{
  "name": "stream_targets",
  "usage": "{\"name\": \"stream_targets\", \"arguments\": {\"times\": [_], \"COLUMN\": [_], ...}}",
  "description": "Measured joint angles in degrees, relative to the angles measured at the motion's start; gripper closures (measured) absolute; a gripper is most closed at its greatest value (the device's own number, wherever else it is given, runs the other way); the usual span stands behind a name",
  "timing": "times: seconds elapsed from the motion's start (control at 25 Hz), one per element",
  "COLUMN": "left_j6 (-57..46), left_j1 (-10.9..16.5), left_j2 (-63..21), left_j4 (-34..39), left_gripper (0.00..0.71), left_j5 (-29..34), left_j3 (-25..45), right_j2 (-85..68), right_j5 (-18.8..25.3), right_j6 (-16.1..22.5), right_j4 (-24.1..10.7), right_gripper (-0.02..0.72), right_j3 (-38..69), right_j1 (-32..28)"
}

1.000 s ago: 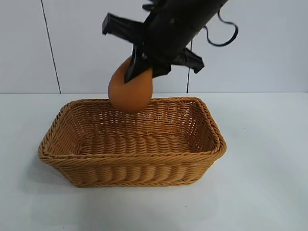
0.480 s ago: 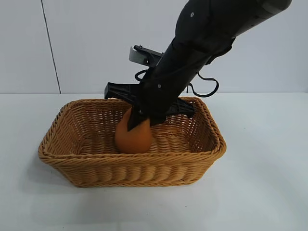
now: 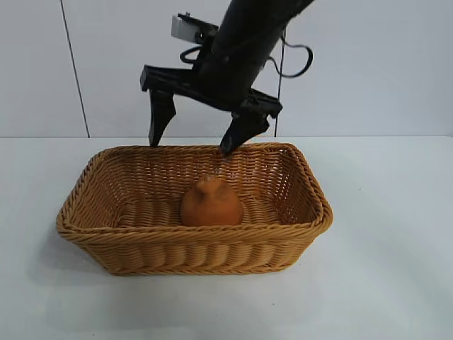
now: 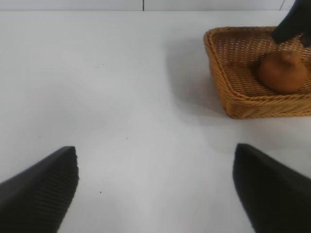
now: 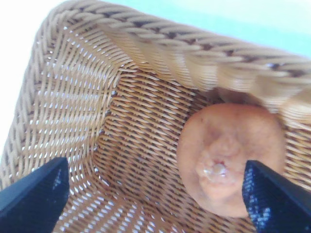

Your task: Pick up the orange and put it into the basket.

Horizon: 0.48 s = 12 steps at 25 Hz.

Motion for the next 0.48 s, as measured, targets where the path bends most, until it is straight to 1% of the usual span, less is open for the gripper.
{"name": "stream_targets", "arguments": {"times": [0.04, 0.12, 0.2, 0.24, 0.32, 0.48], "left_j6": [0.0, 0.0, 0.0, 0.0, 0.0, 0.0], "left_j1": [0.0, 0.0, 0.0, 0.0, 0.0, 0.0], "left_j2": [0.0, 0.0, 0.0, 0.0, 0.0, 0.0], "left_j4": [0.0, 0.0, 0.0, 0.0, 0.0, 0.0], "left_gripper": [0.095, 0.095, 0.095, 0.095, 0.095, 0.095], "left_j5": [0.0, 0.0, 0.0, 0.0, 0.0, 0.0], "left_j3": [0.0, 0.0, 0.0, 0.0, 0.0, 0.0], "right_j2": [-0.1, -0.2, -0.2, -0.2, -0.2, -0.2], "right_j5": [2.6, 7.5, 10.7, 12.2, 13.8, 14.1], "right_j6": [0.9, 2.7, 4.0, 4.1, 4.3, 3.5], "right_j4": [-2.2, -7.9, -12.4, -13.8, -14.9, -15.2], "right_gripper": [0.03, 0.03, 0.03, 0.03, 0.03, 0.029], "right_j3": [-2.0, -5.7, -8.2, -9.1, -10.0, -10.3], "right_j1": [0.0, 0.0, -0.2, -0.6, -2.3, -8.3]}}
